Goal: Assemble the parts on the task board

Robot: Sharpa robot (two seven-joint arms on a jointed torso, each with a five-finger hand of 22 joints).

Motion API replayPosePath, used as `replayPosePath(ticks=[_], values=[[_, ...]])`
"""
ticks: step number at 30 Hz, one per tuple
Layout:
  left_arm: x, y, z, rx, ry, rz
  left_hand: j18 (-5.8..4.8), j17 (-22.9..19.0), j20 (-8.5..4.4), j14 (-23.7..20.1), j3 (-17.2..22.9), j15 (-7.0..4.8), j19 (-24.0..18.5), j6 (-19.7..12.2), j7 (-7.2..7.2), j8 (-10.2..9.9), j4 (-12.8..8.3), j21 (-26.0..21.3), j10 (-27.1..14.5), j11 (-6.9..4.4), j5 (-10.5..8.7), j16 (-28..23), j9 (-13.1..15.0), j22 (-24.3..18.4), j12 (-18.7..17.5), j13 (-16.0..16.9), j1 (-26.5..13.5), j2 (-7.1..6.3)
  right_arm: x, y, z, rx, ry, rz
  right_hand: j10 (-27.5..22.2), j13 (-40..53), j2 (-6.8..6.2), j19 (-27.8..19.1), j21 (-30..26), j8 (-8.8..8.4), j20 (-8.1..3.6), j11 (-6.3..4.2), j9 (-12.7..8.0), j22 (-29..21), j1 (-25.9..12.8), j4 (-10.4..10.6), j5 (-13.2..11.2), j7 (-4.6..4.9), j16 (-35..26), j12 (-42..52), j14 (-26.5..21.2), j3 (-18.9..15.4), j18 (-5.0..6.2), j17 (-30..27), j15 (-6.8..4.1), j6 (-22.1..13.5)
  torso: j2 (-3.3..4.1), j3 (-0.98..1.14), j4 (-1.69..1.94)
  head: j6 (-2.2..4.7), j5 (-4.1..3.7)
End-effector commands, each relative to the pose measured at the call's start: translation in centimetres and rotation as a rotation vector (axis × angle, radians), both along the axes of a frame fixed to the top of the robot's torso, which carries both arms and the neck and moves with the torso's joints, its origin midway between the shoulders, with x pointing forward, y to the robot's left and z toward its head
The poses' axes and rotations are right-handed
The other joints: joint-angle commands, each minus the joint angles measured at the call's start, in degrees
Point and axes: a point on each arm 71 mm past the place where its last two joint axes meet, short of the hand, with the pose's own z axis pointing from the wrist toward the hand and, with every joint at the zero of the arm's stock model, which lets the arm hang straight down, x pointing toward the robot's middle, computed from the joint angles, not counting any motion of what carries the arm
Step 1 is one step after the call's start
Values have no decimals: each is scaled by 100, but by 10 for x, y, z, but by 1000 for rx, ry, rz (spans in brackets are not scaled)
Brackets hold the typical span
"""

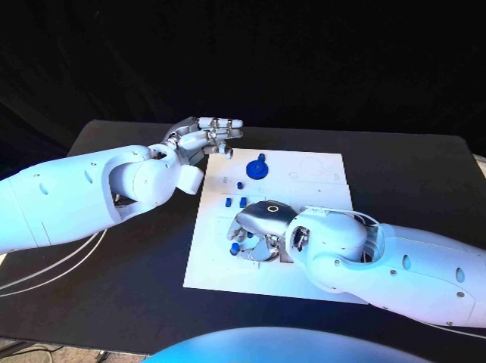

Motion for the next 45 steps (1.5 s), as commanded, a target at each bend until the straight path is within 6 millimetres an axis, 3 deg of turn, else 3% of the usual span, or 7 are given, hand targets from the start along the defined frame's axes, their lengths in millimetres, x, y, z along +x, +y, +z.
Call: replayPosePath(ticks=[1, 14, 22, 27, 35, 37, 45], values=[[0, -3, 1, -7, -1, -21, 63, -8, 6, -25, 10, -4, -39, -15, 40, 23, -33, -37, -53, 3, 27, 38, -8, 7, 36, 8, 16, 53, -1, -1, -1, 0, -17, -7, -105, 26, 8, -22, -32, -4, 16, 3, 10, -11, 13, 3, -34, -8, -28, 55, 181, -133, 68, -13, 37, -46, 1, 7, -8, 9, -8], [1, -1, -1, -4, 1, -15, 63, -15, 10, -36, 10, 1, -47, -25, 45, 24, -39, -41, -79, 7, 34, 42, -10, 10, 58, 12, 7, 65, -5, -31, 27, 179, -92, -66, -121, 46, 106, 1, -44, 22, 28, -13, 29, -28, 249, -68, 209, -27, -91, 229, 160, -507, 69, -119, 25, 55, -19, 25, -33, 71, -71], [1, 0, -5, -3, 9, -14, 63, -15, 10, -36, 10, 1, -47, -25, 45, 24, -39, -41, -79, 7, 34, 42, -10, 10, 58, 12, 7, 65, 5, -97, 53, 244, 21, -261, 755, 134, 225, 135, 134, 83, -35, -146, 53, 249, 289, -37, 386, -49, 78, 664, 235, -501, 20, 117, -71, 345, -62, 40, -126, 137, -165], [0, -1, -6, -3, 12, -16, 63, -15, 10, -36, 10, 1, -47, -25, 45, 24, -39, -41, -79, 7, 34, 42, -10, 10, 58, 12, 7, 65, 7, -144, 54, 216, 107, -431, 1704, 541, 84, 386, 535, 132, -205, -373, 59, 873, -59, 196, 543, -217, 435, 1265, 350, -783, -93, 623, -255, 451, -80, 39, -198, 188, -306], [-3, -3, -6, -6, 16, -25, 63, -15, 10, -36, 10, 1, -47, -25, 45, 24, -39, -41, -79, 7, 34, 42, -10, 10, 58, 12, 7, 65, 4, -194, 44, 55, 91, -588, 1711, 4654, 115, 535, 872, 461, -395, -530, 220, 1386, -465, 853, 1178, -492, 747, 5081, 398, -1825, -186, 1026, -352, 520, -87, 38, -282, 219, -437], [-3, -3, -6, -6, 17, -25, 63, -15, 10, -36, 10, 1, -47, -25, 45, 24, -39, -41, -79, 7, 34, 42, -10, 10, 58, 12, 7, 65, 3, -201, 42, 22, 78, -611, 1687, 5318, 274, 553, 919, 532, -378, -520, 265, 1471, -443, 988, 1111, -383, 817, 5621, 412, -1944, -200, 1148, -384, 515, -92, 39, -300, 215, -440], [-4, -4, -8, -8, 20, -30, 63, -15, 10, -36, 10, 1, -47, -25, 45, 24, -39, -41, -79, 7, 34, 42, -10, 10, 58, 12, 7, 65, -4, -201, 33, -41, 85, -622, 1818, 6206, 387, 579, 985, 675, -362, -519, 369, 1587, -430, 1279, 1209, -395, 922, 6314, 435, -2320, -219, 1321, -376, 471, -98, 43, -294, 209, -450]])
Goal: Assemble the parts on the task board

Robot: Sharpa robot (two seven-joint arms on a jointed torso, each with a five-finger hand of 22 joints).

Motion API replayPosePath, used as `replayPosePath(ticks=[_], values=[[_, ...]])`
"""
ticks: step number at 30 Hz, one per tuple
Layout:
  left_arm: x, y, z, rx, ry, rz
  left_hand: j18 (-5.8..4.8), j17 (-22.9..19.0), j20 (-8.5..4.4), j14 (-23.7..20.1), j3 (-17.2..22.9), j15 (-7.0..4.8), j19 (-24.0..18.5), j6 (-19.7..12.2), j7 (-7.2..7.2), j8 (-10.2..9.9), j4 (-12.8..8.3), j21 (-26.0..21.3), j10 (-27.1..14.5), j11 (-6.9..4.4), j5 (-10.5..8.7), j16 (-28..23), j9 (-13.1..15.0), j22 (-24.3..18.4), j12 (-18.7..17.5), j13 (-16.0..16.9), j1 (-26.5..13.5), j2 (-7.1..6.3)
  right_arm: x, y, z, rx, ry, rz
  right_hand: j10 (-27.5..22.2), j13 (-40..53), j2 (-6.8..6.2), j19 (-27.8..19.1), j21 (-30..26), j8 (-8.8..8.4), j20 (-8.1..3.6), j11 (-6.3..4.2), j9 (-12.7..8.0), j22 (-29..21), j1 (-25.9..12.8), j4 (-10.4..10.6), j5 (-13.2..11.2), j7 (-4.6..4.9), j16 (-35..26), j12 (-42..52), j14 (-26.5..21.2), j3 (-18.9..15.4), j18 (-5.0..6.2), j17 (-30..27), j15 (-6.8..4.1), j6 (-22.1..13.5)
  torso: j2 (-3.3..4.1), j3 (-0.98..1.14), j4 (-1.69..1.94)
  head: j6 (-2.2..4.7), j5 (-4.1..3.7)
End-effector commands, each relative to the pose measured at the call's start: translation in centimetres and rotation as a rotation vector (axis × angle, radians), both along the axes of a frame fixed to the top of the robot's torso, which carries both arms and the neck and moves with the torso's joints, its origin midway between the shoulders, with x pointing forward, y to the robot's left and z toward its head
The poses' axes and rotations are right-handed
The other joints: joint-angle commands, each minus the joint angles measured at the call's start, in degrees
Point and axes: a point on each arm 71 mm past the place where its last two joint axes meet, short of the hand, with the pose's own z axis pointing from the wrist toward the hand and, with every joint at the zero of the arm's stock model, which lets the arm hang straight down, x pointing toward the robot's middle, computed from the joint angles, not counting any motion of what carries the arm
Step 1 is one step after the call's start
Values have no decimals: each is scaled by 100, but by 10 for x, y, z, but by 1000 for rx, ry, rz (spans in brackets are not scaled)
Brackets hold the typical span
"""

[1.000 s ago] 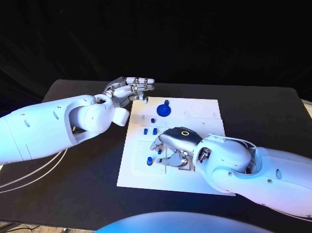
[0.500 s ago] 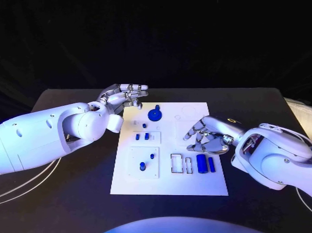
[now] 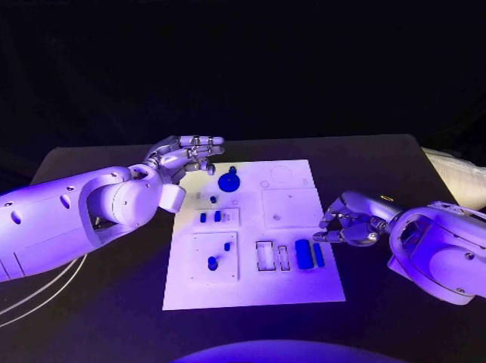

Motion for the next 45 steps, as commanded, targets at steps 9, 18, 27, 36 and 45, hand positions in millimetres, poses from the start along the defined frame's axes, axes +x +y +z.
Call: replayPosePath(ticks=[9, 18, 27, 36, 45], values=[[-1, 0, -2, -7, 0, -16, 63, -6, 10, -26, 10, -9, -47, -4, 24, 24, -39, -19, -28, -3, 34, 18, -10, 6, 11, 7, 7, 65, -7, 12, -9, -108, 12, 26, 61, 257, 52, 78, 41, 98, 1, 2, 54, 35, 78, 88, -19, 11, 41, 165, 436, -219, -40, 558, -21, -62, -2, -9, -7, -11, 20], [-1, 0, -2, -8, 0, -17, 63, -6, 10, -26, 10, -9, -47, -4, 24, 24, -39, -19, -28, -3, 34, 18, -10, 6, 11, 7, 7, 65, -6, 22, -18, -126, 26, 43, 163, 516, 73, 74, 42, 146, 0, -3, 92, 37, 139, 135, 3, 4, 56, 383, 438, -325, -39, 582, -24, -65, 6, -7, -2, -15, 14], [-1, 1, -3, -7, 2, -16, 63, -6, 10, -26, 10, -9, -47, -4, 24, 24, -39, -19, -28, -3, 34, 18, -10, 6, 11, 7, 7, 65, -7, 35, -31, -127, 49, 70, 169, 564, 104, 71, 41, 170, 0, -5, 111, 36, 167, 160, 25, 1, 58, 411, 438, -361, -39, 584, -25, -61, 7, -10, 0, -37, 39], [-1, 1, -3, -6, 4, -16, 63, -6, 10, -26, 10, -9, -47, -4, 24, 24, -39, -19, -28, -3, 34, 18, -10, 6, 11, 7, 7, 65, -5, 41, -40, -139, 65, 82, 170, 589, 121, 68, 38, 184, 0, -7, 124, 30, 198, 165, 35, -2, 57, 425, 436, -380, -37, 582, -26, -59, 6, -15, -6, -48, 55], [-1, 1, -3, -4, 4, -20, 63, -13, 12, -35, 8, -7, -54, -6, 25, 30, -50, -22, -48, 0, 35, 23, -9, 11, 36, 12, 0, 71, -3, 45, -45, -135, 69, 84, 169, 643, 187, 63, 34, 226, -3, -14, 160, 28, 289, 167, 101, -10, 54, 446, 433, -411, -36, 575, -30, -43, 1, -17, -2, -54, 64]])
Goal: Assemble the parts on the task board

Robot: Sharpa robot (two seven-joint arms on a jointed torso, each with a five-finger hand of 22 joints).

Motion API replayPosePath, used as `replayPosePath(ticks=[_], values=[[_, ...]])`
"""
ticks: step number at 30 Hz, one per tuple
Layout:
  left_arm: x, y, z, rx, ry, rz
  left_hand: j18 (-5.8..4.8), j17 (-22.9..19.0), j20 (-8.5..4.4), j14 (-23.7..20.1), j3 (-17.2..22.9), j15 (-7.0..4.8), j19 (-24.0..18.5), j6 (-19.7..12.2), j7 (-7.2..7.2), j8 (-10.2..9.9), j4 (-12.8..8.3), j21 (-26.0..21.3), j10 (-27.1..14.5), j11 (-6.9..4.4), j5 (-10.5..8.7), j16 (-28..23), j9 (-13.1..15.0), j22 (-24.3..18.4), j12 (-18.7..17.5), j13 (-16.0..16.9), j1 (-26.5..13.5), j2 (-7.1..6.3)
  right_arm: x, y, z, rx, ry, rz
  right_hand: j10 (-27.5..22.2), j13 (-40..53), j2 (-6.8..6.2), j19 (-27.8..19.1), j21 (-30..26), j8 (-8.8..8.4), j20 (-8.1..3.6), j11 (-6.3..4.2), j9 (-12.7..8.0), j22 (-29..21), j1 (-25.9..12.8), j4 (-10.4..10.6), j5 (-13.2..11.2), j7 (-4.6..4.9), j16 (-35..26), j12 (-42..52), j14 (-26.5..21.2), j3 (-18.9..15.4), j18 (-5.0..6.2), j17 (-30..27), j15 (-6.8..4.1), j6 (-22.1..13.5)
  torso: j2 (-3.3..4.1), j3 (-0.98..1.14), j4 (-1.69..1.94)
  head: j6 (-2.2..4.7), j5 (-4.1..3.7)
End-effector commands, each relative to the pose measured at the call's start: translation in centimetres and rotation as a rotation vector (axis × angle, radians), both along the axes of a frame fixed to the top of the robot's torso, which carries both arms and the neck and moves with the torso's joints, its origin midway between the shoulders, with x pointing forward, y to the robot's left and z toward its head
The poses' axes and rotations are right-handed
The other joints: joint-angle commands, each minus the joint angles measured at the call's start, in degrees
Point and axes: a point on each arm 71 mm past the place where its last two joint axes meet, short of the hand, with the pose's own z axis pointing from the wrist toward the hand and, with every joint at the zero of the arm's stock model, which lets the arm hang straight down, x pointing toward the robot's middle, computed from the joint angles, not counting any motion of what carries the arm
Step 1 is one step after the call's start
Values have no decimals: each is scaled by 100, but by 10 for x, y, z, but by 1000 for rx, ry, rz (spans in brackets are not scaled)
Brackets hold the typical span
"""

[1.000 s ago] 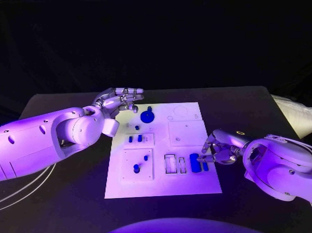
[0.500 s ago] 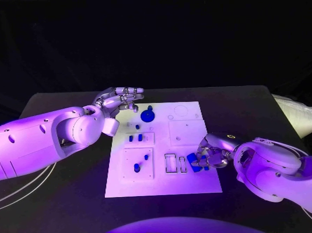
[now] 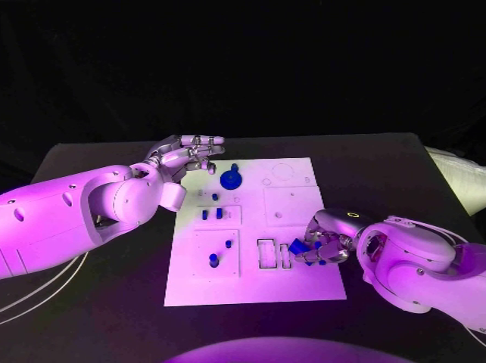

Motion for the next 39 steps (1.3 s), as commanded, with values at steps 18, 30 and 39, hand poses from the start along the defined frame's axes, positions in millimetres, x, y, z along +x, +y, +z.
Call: replayPosePath(ticks=[18, 30, 39], values=[[-1, -3, 1, -6, -3, -30, 64, -6, -8, -37, -10, -7, -35, -7, 26, 31, -35, -23, -55, 1, 35, 24, -9, 6, 39, 5, -1, 71, -6, 1, 18, 214, -43, -99, 148, 250, 309, 72, 19, 149, -57, -90, 164, 26, 217, 92, 567, -79, 39, 190, 434, -101, -38, 587, -89, 133, -8, -7, 0, 27, -4], [-2, -5, 1, -9, -3, -37, 62, -11, -4, -44, -17, -2, -40, -11, 29, 33, -31, -26, -79, 7, 33, 27, -9, 8, 49, 6, -22, 73, -9, 25, 13, 239, 67, -54, 157, 276, 463, 75, 19, 170, -62, -97, 236, 30, 26, 229, 608, -92, 37, 167, 434, -213, -39, 583, -94, 146, 2, -7, -3, 21, 36], [-2, -6, 1, -10, -2, -42, 62, -14, -2, -47, -21, 1, -43, -18, 31, 32, -28, -28, -91, 9, 33, 30, -10, 9, 55, 6, -35, 72, -10, 39, 6, 194, 129, -16, 161, 267, 562, 75, 15, 204, -82, -126, 311, 28, -214, 228, 442, -127, 26, 107, 430, -372, -38, 562, -118, 200, -2, -8, 1, -4, 60]])
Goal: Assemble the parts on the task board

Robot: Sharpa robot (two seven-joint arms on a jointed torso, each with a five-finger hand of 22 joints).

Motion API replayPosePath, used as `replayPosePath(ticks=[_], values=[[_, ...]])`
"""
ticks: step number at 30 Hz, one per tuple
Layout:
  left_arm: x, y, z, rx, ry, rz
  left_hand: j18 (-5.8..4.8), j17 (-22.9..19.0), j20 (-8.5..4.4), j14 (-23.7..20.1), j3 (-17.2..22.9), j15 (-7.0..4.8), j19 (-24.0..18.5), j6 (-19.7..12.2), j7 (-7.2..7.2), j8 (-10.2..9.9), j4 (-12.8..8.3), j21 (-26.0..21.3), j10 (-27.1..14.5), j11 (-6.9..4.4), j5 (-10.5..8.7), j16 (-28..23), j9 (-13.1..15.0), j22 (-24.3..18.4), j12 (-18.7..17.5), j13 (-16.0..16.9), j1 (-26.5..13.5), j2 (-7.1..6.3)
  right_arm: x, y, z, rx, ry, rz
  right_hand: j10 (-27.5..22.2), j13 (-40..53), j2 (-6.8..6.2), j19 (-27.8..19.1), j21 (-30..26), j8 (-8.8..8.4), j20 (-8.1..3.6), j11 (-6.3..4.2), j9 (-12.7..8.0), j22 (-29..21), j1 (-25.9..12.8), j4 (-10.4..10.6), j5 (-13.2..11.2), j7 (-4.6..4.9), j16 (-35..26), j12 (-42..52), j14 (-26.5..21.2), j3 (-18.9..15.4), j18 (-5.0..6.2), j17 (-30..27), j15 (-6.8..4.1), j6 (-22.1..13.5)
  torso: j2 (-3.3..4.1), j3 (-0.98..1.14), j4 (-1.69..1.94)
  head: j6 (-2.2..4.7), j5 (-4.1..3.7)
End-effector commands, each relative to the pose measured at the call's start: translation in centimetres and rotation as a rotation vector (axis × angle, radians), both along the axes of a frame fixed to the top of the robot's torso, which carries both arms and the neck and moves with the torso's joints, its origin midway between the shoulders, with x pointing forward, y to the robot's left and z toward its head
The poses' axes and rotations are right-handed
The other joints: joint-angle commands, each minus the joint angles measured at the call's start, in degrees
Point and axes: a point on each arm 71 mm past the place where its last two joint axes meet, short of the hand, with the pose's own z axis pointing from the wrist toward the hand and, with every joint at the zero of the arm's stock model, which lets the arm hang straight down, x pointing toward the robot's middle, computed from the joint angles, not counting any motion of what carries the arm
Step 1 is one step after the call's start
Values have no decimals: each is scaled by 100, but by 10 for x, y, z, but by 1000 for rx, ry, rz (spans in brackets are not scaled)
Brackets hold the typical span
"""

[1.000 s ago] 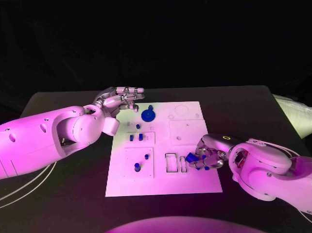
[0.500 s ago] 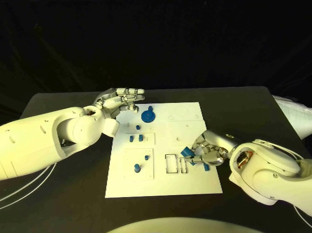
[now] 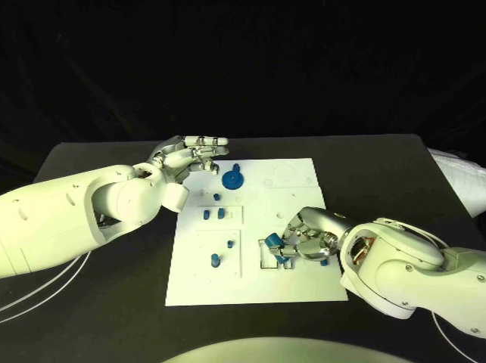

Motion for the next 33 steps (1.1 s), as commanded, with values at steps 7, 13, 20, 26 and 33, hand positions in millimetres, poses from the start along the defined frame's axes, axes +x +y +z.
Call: replayPosePath(ticks=[7, 13, 20, 26, 33], values=[[-1, -4, 1, -10, -5, -26, 61, -7, -2, -46, -21, 0, -43, -18, 32, 32, -29, -28, -48, 8, 33, 30, -5, 5, 30, 8, -12, 49, 0, 5, -9, -57, 64, 32, 3, -64, 4, 74, 13, 37, -42, -28, 22, 27, -126, -3, -85, -3, 22, -91, 427, -68, -38, 550, -38, 39, 2, 4, -8, -11, 42], [-1, -6, 1, -11, -4, -32, 61, -10, 1, -50, -25, 3, -46, -27, 34, 30, -26, -31, -63, 11, 33, 32, -6, 6, 37, 9, -27, 49, 3, 5, -10, -63, 48, 26, -2, -94, 33, 72, 10, 46, -47, -37, 42, 24, -168, -1, -119, -14, 19, -136, 426, -102, -37, 545, -46, 59, 2, 6, -7, -16, 48], [-1, -6, 1, -11, -5, -32, 59, -14, 6, -54, -31, 8, -50, -32, 36, 31, -15, -36, -81, 15, 33, 36, -7, 6, 44, 9, -51, 54, 3, 9, -10, -60, 43, 43, 15, -115, 101, 74, 6, 45, -64, -50, 123, 27, -547, 3, -873, -29, 20, -219, 429, -406, -37, 549, -59, 66, 2, 3, -7, -25, 53], [-1, -6, 1, -12, -5, -32, 58, -19, 16, -60, -47, 18, -56, -43, 39, 33, 16, -48, -109, 19, 31, 47, -7, 3, 65, 11, -108, 69, 1, 10, -11, -52, 56, 53, 4, -149, 104, 70, -4, 35, -64, -49, 195, 19, -948, 8, -1514, -30, 12, -319, 426, -731, -36, 536, -60, 52, 5, 1, -12, -29, 58], [-1, -6, 1, -12, -5, -33, 59, -22, 19, -61, -53, 20, -57, -47, 39, 34, 25, -53, -120, 20, 31, 52, -6, 1, 73, 12, -126, 72, 1, 9, -12, -54, 56, 51, 1, -157, 108, 71, -4, 31, -63, -51, 223, 24, -987, -11, -1593, -28, 11, -353, 426, -798, -37, 535, -59, 47, -1, 4, -21, -29, 58]])
